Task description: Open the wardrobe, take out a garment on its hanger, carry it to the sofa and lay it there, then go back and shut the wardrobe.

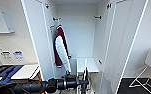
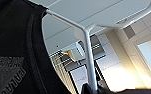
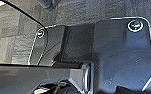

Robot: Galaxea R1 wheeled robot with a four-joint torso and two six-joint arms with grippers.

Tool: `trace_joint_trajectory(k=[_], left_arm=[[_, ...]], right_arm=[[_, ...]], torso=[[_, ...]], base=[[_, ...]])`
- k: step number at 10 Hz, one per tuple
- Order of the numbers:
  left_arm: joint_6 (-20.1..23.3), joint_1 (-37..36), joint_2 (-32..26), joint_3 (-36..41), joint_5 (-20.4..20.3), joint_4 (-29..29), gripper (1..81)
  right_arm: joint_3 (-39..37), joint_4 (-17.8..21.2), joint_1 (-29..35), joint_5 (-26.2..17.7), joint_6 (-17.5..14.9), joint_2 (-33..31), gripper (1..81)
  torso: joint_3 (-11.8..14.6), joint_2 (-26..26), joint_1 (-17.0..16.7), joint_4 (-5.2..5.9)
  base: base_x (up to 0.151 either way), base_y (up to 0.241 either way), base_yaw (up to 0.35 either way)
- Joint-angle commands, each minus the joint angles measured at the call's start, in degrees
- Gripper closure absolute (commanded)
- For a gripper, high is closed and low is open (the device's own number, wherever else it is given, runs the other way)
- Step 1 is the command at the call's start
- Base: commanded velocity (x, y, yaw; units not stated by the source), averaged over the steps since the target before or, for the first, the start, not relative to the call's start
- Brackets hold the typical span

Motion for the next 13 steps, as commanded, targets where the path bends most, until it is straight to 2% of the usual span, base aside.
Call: trace_joint_trajectory(k=[1, 5, 7, 13], left_arm=[[0.82, -8.67, -0.77, 2.48, -2.77, 1.72, 81.1], [0.73, -7.71, -4.29, 5.29, -1.97, 2.95, 81.1], [0.65, -6.13, -5.95, 6.87, -1.27, 4.01, 81.1], [0.65, -3.40, -8.15, 9.51, -1.27, 6.56, 81.1]], right_arm=[[0.96, -0.82, 1.24, -2.26, -0.23, -1.34, 1.0], [11.25, -0.73, 0.19, -2.26, -0.14, -10.83, 1.0], [13.00, -0.47, -1.22, -1.64, -0.05, -13.55, 1.0], [12.48, -0.12, -1.57, -1.56, -0.05, -12.41, 1.0]], torso=[[0.00, 0.00, 0.00, 0.00], [0.05, 0.00, -0.02, 0.00], [0.05, 0.00, -0.02, 0.00], [0.05, 0.00, -0.05, 0.00]], base=[[0.000, 0.000, -0.307], [0.000, 0.000, -0.307], [0.000, 0.000, -0.307], [0.000, 0.000, -0.307]])
